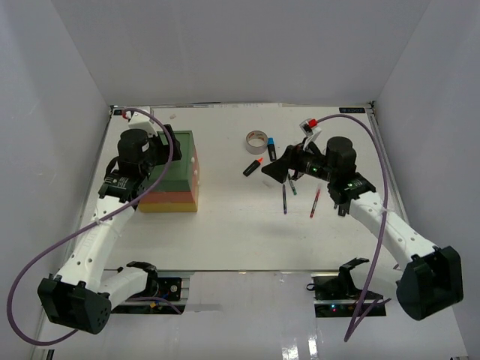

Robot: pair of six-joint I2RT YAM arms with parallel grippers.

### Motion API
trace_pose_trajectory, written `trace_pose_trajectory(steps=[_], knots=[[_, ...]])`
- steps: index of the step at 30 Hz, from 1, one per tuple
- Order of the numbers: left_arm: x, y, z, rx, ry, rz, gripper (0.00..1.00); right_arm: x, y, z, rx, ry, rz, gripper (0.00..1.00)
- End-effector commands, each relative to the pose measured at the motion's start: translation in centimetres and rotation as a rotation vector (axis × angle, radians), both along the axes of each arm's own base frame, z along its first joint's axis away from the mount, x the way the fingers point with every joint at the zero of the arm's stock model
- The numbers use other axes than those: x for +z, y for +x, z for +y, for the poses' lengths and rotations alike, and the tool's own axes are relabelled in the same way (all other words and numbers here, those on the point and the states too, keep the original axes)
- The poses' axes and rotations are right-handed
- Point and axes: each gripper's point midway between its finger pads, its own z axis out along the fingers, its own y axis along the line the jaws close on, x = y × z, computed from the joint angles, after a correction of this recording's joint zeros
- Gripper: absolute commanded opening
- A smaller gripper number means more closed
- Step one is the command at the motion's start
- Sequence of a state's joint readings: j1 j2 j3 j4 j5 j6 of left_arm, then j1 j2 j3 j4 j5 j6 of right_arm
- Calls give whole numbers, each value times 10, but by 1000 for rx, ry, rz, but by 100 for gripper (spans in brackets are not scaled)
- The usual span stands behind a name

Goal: Sort the stationery into containers
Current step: Open the drawer in the storage box.

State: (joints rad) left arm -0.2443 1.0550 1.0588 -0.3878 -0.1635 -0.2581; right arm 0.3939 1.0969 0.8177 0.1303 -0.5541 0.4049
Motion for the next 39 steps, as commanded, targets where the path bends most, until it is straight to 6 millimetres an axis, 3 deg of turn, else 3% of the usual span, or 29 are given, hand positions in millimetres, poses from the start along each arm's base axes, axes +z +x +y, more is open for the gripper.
trace_pose_trajectory(steps=[1,5,6,7,9,11,12,14,15,17,20,21,24,29,39], knots=[[5,3,0,-6,10,-59,94,34,8,34,87,65,-113,91],[-6,-1,1,-10,19,-46,92,17,15,68,163,47,-93,92],[-5,-4,1,-13,16,-52,92,4,16,79,191,33,-70,93],[-11,-6,1,-15,16,-44,92,9,18,86,205,44,-94,94],[-10,-10,2,-17,12,-56,92,-6,19,102,251,41,-79,97],[-14,-13,3,-16,14,-58,92,-5,18,114,300,56,-109,99],[-15,-13,3,-16,15,-57,92,-17,19,123,325,48,-96,100],[-16,-16,3,-20,12,-65,92,-17,19,134,366,57,-124,100],[-16,-16,2,-24,12,-69,92,-28,20,141,384,49,-111,96],[-19,-18,2,-31,9,-72,92,-28,24,149,397,61,-131,95],[-23,-18,0,-40,8,-70,91,-58,31,163,424,41,-91,93],[-24,-18,-1,-46,7,-68,91,-56,33,170,436,44,-108,93],[-28,-20,0,-45,9,-61,91,-75,40,183,454,32,-117,90],[-29,-20,1,-36,10,-66,91,-103,44,202,503,54,-93,77],[-34,-20,0,-42,12,-52,91,-135,55,226,528,10,-103,76]])
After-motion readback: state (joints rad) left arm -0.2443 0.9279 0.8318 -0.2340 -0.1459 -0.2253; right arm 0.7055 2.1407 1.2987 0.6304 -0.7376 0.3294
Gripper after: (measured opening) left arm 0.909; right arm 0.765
